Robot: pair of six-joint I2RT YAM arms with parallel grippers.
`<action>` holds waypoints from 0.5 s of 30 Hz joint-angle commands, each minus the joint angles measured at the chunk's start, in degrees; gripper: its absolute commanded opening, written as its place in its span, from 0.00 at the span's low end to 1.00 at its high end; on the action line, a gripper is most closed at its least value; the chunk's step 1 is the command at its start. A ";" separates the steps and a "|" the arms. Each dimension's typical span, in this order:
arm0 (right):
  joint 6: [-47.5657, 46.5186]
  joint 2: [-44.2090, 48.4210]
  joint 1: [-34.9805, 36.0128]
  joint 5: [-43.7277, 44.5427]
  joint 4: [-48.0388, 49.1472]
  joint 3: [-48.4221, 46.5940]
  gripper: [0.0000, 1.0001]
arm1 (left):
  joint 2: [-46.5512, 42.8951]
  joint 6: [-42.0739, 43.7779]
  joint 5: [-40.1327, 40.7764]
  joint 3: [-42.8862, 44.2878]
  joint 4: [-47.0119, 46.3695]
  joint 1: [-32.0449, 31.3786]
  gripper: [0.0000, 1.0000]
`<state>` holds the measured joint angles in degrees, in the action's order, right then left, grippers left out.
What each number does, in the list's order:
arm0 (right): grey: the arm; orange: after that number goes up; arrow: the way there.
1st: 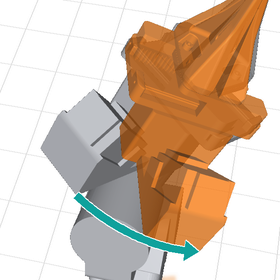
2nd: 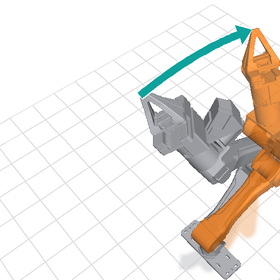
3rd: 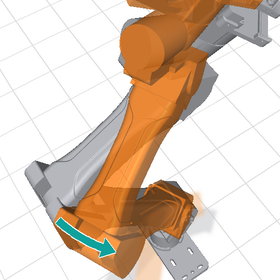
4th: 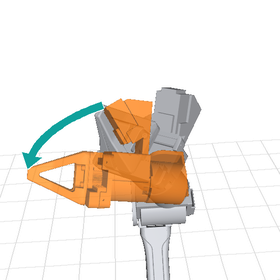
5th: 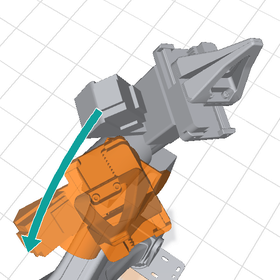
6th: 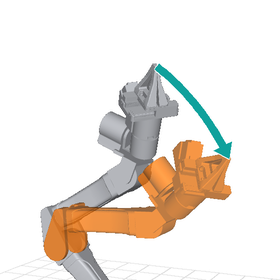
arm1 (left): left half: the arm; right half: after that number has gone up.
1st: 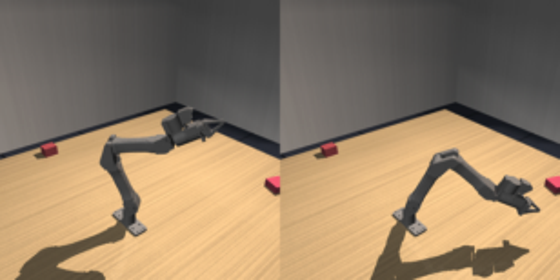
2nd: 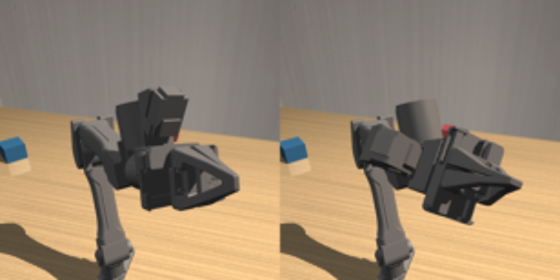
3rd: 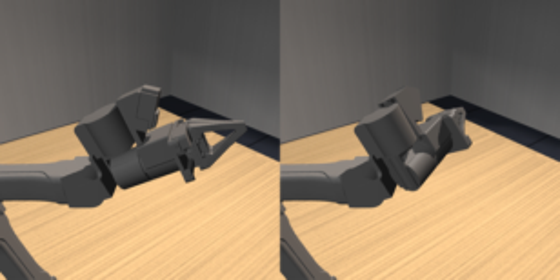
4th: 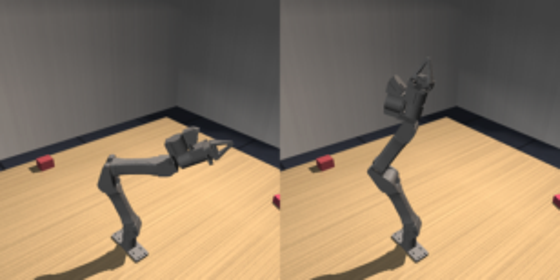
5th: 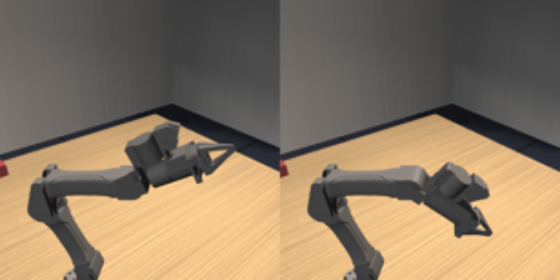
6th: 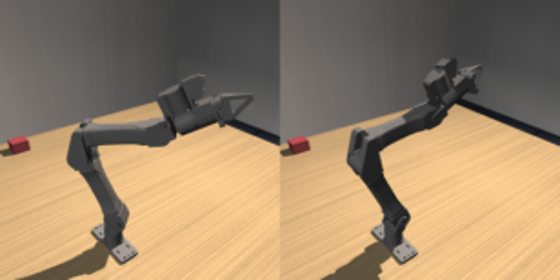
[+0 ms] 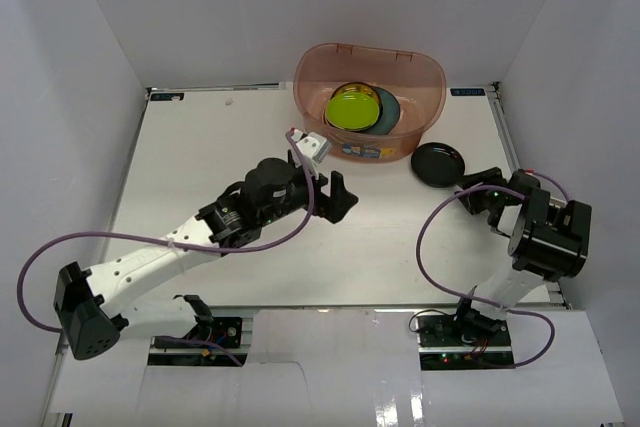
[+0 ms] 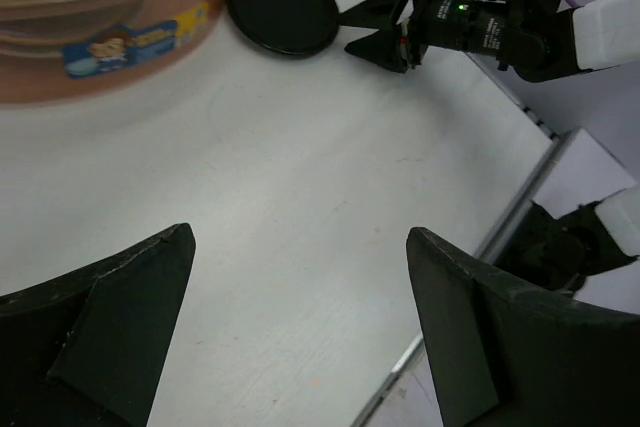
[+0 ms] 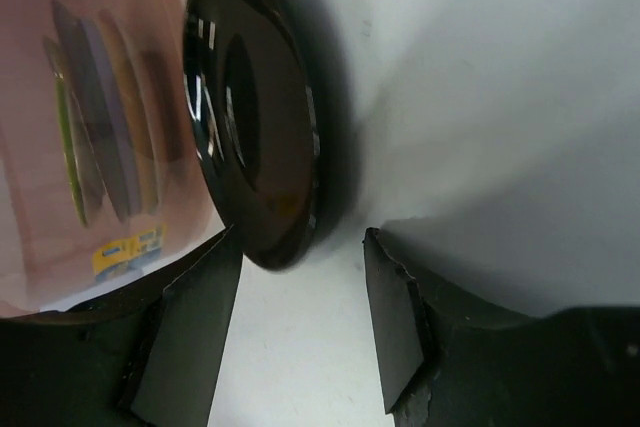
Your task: Place the plates into the plastic bin on the countertop
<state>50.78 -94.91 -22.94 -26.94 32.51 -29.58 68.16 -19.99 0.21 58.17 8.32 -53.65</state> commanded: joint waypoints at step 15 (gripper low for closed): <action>0.12 32.82 4.48 24.74 -6.90 2.44 0.08 | -13.31 10.68 22.38 -10.01 -0.67 1.79 0.98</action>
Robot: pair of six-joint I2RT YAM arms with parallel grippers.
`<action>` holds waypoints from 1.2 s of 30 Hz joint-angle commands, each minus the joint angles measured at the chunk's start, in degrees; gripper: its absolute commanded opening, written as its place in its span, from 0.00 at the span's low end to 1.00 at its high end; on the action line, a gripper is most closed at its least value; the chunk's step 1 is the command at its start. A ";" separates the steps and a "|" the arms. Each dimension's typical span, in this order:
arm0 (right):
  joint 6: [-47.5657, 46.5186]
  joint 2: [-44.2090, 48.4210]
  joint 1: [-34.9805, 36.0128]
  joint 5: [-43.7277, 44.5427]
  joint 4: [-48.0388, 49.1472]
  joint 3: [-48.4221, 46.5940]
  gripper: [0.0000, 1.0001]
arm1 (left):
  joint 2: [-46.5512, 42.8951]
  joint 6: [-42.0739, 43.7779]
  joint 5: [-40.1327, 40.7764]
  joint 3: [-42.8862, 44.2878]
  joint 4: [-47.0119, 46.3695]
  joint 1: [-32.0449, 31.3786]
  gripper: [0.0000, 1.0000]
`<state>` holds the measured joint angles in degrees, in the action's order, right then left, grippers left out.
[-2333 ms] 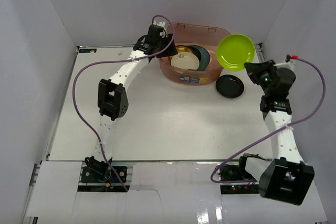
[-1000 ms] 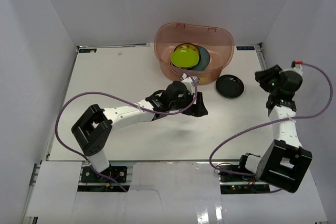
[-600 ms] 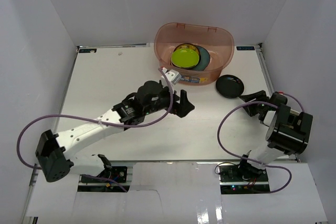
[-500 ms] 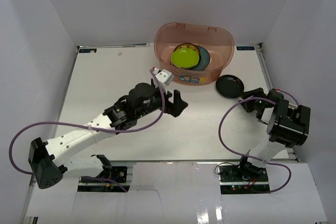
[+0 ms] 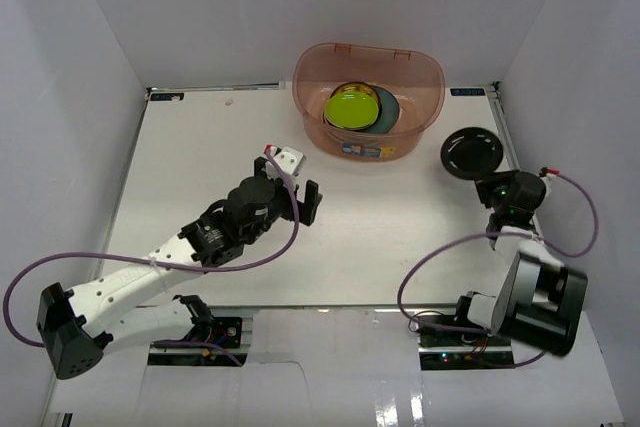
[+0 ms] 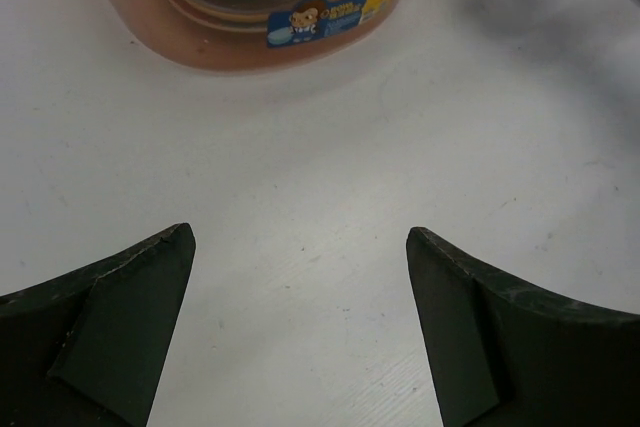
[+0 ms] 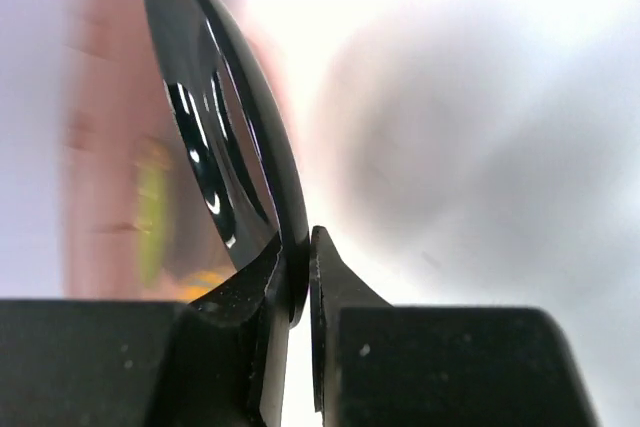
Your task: Place the plates into the plastic bin on the countertop
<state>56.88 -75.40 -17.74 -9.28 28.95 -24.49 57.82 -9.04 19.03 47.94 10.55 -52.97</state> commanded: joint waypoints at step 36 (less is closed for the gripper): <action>-21.98 -40.63 32.50 -0.57 -43.89 -84.49 0.77 | -13.88 -3.53 11.56 -2.77 -3.25 5.51 0.98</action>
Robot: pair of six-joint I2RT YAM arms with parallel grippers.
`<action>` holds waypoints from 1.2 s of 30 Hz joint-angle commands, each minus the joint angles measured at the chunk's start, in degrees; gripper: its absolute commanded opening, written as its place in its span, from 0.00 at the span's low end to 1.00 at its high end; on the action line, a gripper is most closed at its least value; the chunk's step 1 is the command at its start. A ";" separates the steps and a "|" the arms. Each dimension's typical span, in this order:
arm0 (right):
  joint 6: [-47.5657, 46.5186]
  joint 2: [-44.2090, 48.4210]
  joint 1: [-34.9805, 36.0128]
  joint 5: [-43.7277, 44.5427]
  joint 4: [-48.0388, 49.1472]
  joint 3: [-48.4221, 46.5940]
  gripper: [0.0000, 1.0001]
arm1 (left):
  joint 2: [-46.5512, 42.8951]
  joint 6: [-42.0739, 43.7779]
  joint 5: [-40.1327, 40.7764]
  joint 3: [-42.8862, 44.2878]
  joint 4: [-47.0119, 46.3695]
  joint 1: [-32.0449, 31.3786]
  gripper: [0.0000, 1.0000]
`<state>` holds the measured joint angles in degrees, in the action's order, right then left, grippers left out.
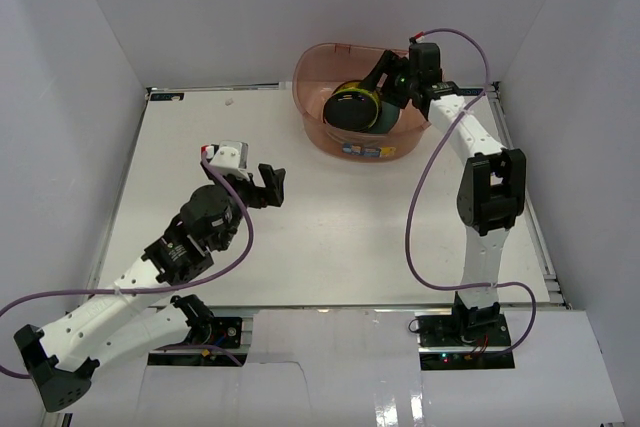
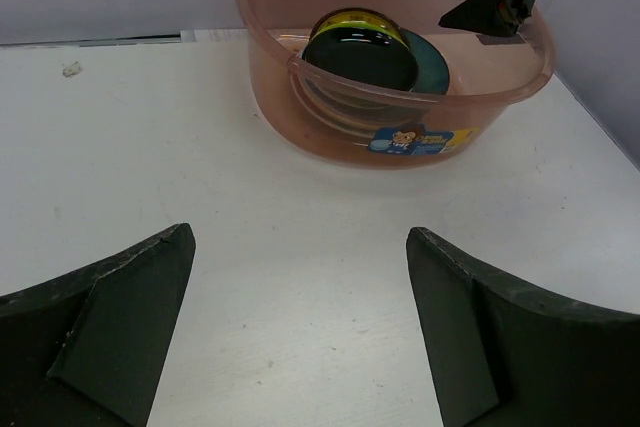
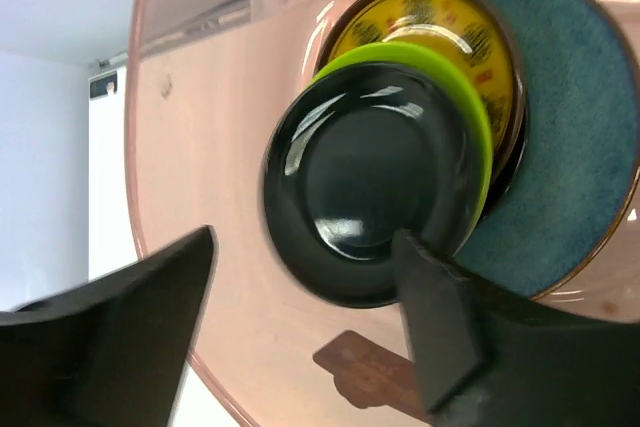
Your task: Place the plates into the plastic bin on the countertop
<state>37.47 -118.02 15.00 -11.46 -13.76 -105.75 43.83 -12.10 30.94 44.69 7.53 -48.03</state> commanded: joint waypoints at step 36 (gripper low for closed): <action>-15.67 100.44 2.13 -1.81 13.06 84.85 0.90 | -10.17 -22.79 -3.78 -5.57 12.60 1.71 0.98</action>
<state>20.51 -18.83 17.32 -13.02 -6.00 -19.25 33.58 -28.71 28.34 41.21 17.06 -46.59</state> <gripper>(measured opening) 0.900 0.976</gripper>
